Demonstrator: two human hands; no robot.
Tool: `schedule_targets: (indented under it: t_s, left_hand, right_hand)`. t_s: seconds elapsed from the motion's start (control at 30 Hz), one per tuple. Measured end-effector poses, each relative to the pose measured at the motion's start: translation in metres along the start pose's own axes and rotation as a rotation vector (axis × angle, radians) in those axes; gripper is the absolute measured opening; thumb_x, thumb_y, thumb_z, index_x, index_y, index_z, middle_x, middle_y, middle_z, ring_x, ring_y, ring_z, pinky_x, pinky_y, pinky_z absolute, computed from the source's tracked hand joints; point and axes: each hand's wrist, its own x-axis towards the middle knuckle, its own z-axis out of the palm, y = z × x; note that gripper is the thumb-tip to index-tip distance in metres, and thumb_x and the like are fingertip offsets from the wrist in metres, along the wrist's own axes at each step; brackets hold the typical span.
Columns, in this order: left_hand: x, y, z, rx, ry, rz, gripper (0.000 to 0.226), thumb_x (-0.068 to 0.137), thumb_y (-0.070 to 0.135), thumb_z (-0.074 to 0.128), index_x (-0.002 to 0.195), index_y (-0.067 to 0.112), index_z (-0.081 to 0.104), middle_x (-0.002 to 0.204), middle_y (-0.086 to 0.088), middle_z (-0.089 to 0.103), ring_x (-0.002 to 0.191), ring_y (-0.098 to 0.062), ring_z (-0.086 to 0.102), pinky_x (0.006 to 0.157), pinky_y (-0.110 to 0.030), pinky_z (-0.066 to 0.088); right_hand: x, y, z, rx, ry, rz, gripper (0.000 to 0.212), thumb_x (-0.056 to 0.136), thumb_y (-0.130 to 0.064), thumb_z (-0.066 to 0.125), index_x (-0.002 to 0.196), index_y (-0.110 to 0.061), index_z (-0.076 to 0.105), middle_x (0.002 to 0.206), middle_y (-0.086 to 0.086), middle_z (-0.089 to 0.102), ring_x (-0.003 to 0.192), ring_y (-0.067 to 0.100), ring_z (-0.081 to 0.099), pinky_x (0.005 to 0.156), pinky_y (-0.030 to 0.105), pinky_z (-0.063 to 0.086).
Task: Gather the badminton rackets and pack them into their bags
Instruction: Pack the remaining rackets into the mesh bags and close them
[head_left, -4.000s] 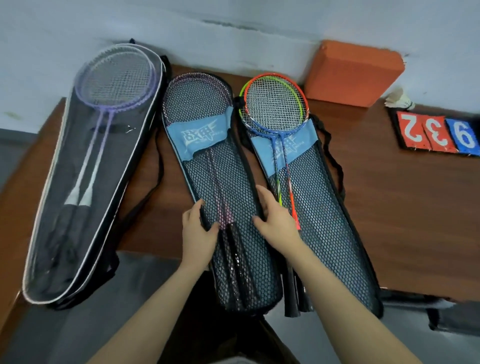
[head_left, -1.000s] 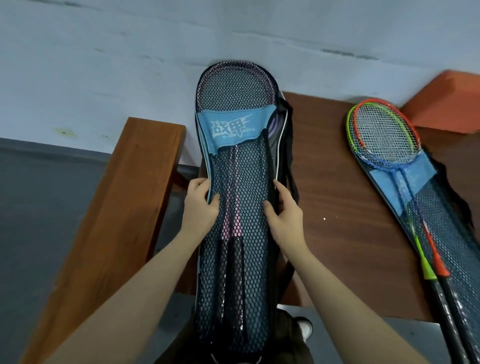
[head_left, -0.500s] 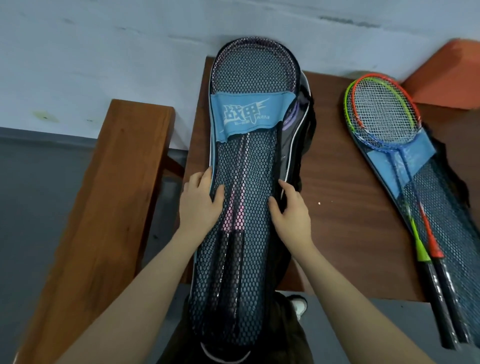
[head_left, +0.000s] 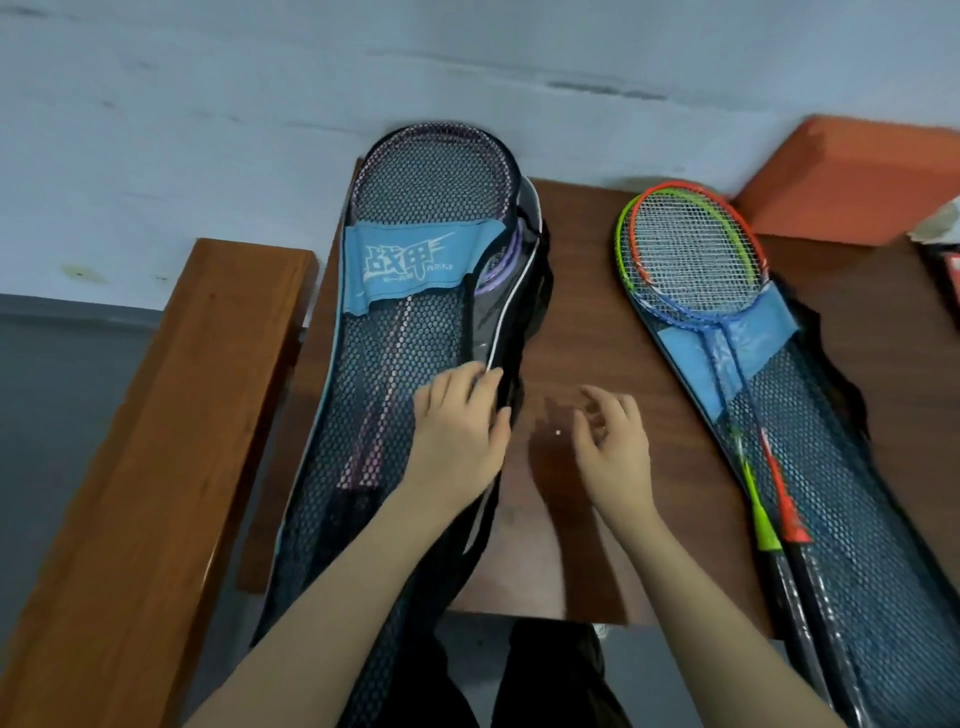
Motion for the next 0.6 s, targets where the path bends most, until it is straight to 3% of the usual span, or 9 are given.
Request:
schedule_targets:
  t_s: [0.13,0.23,0.43,0.53,0.6]
  left_hand:
    - [0.018,0.071,0.046,-0.062,-0.083,-0.007,0.044,0.083,0.032,0.041,0.114,0.009,0.061,0.11,-0.01,0.061,0.099,-0.03,0.058,0.084,-0.041,0.042]
    - [0.029,0.12,0.081,-0.086,-0.135,-0.025,0.039,0.086,0.028,0.047,0.118,0.011,0.059,0.113,-0.009,0.058,0.103,-0.03,0.054,0.087,-0.042,0.037]
    - [0.04,0.196,0.142,-0.111,-0.36,-0.122,0.039,0.093,0.028,0.046,0.132,0.02,0.047,0.129,-0.002,0.047,0.118,-0.024,0.04,0.095,-0.034,0.026]
    - [0.036,0.213,0.158,-0.049,-0.36,-0.074,0.041,0.093,0.027,0.047,0.133,0.02,0.046,0.136,-0.002,0.044,0.127,-0.022,0.036,0.098,-0.034,0.026]
    - [0.035,0.216,0.166,0.048,-0.408,-0.053,0.046,0.094,0.027,0.044,0.139,0.019,0.037,0.149,-0.003,0.029,0.137,-0.021,0.022,0.103,-0.037,0.022]
  right_hand:
    - [0.02,0.065,-0.067,-0.028,0.063,0.047,0.026,0.088,-0.011,0.056,0.114,-0.007,0.061,0.1,0.011,0.057,0.082,0.017,0.054,0.08,0.039,0.048]
    - [0.034,0.114,-0.108,-0.106,0.054,0.103,0.03,0.087,-0.013,0.059,0.116,-0.005,0.059,0.099,0.014,0.058,0.091,0.027,0.055,0.08,0.031,0.038]
    - [0.049,0.178,-0.157,-0.141,-0.059,0.106,0.038,0.087,-0.022,0.061,0.123,-0.012,0.055,0.101,0.01,0.058,0.088,0.025,0.057,0.074,0.038,0.046]
    - [0.048,0.189,-0.159,-0.165,-0.196,0.102,0.042,0.087,-0.03,0.061,0.125,-0.016,0.052,0.096,0.005,0.062,0.085,0.023,0.058,0.067,0.033,0.042]
    - [0.046,0.191,-0.155,-0.181,-0.253,0.07,0.039,0.087,-0.026,0.06,0.123,-0.017,0.051,0.094,0.005,0.064,0.085,0.026,0.061,0.067,0.035,0.044]
